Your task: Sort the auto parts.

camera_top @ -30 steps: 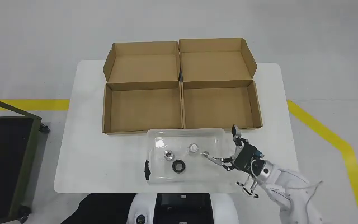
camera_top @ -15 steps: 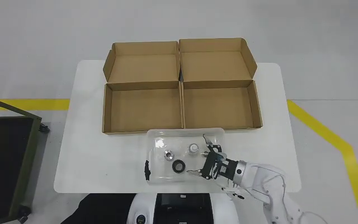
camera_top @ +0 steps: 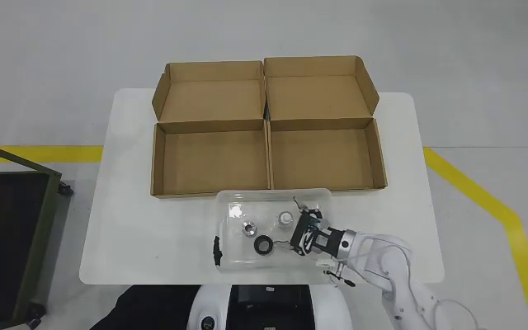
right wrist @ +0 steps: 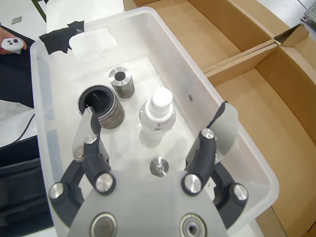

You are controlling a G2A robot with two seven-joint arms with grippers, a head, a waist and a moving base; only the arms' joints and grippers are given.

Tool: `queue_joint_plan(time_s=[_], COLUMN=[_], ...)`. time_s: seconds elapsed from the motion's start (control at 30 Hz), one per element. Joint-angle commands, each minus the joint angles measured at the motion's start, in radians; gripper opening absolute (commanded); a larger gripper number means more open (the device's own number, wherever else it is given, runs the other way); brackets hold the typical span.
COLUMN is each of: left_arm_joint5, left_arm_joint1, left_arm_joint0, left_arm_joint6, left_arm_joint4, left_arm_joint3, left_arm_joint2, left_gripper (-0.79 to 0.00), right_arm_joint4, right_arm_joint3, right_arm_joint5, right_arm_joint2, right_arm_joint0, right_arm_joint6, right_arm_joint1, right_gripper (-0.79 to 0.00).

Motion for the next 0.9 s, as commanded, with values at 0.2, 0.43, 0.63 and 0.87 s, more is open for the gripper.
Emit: queue_joint_plan(time_s=[0.2, 0.43, 0.63, 0.87], left_arm_joint5=[0.000, 0.000, 0.000, 0.000], left_arm_joint1=[0.000, 0.000, 0.000, 0.000], left_arm_joint0=[0.000, 0.000, 0.000, 0.000], left_arm_joint6=[0.000, 0.000, 0.000, 0.000], left_arm_joint4=[0.000, 0.000, 0.000, 0.000], left_arm_joint3=[0.000, 0.000, 0.000, 0.000], left_arm_joint2=[0.000, 0.000, 0.000, 0.000], left_gripper=[0.000, 0.000, 0.000, 0.000], right_arm_joint4=[0.010, 0.012, 0.034, 0.076], right_arm_joint3=[0.033, 0.028, -0.020, -0.068], right_arm_joint5=[0.026, 0.023, -0.003, -0.013], right_arm_joint2=[-0.018, -0.020, 0.002, 0.029], right_arm_joint0=[0.025, 0.026, 0.001, -0.016], right_arm_joint6=[0.014, 0.022, 0.003, -0.054], right_arm_joint1=[0.004, 0.011, 0.022, 0.032], right_gripper=[-0.360, -0.597, -0.785, -0.785])
